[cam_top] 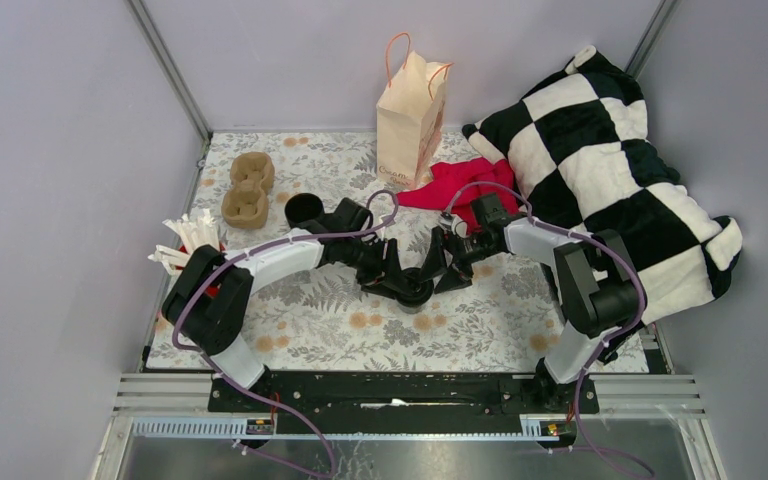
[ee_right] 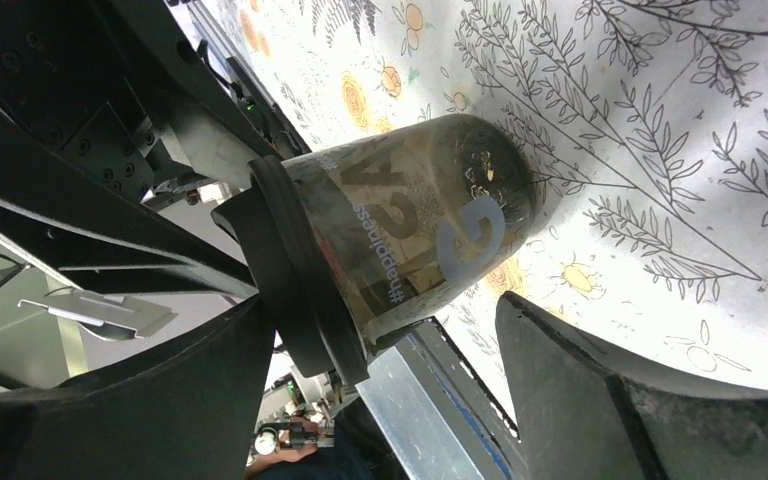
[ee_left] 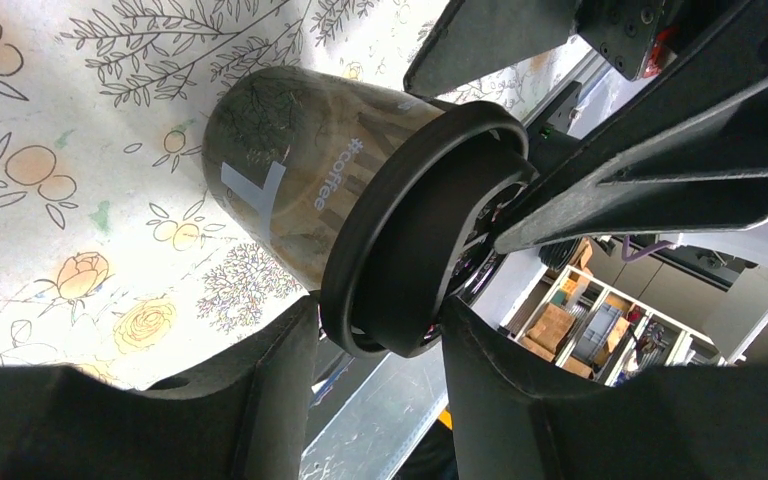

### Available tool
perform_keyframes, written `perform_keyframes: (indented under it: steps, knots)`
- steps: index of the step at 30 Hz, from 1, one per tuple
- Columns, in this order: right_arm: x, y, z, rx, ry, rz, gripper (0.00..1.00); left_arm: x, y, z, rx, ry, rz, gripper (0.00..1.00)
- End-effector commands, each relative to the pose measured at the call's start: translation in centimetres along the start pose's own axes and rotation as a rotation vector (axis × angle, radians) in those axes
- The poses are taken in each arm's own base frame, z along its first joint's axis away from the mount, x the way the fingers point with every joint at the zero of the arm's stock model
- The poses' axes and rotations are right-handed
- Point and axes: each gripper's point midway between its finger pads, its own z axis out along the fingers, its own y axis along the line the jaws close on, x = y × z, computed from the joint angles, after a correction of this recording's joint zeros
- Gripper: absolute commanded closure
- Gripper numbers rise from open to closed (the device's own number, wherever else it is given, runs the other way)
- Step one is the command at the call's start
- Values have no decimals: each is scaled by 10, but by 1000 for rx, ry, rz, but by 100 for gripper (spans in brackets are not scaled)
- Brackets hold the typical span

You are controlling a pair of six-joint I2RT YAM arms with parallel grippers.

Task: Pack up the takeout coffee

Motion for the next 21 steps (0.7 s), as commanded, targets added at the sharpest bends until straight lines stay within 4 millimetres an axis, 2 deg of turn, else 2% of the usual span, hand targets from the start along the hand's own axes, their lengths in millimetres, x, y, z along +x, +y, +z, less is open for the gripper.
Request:
perform_keyframes:
  steps: [1, 4, 7, 13, 15, 19, 21]
  knots:
    - [8, 12, -9, -30, 4, -52, 14, 19, 102, 11, -400, 26, -54, 50]
    - [0, 15, -11, -28, -19, -65, 16, 19, 102, 11, -401, 29, -55, 50]
    - [-3, -1, -3, -29, -20, -26, 32, 17, 103, 11, -405, 30, -55, 51]
    - [10, -81, 31, 122, 14, 171, 41, 23, 113, 12, -426, 46, -79, 51]
    - [18, -98, 35, 176, 22, 217, 45, 28, 118, 12, -433, 55, -92, 52]
    - [13, -110, 23, 299, -21, 177, 44, 30, 122, 13, -433, 53, -100, 52]
    - [8, -92, 17, 260, -26, 116, 38, 28, 118, 13, -424, 53, -98, 52]
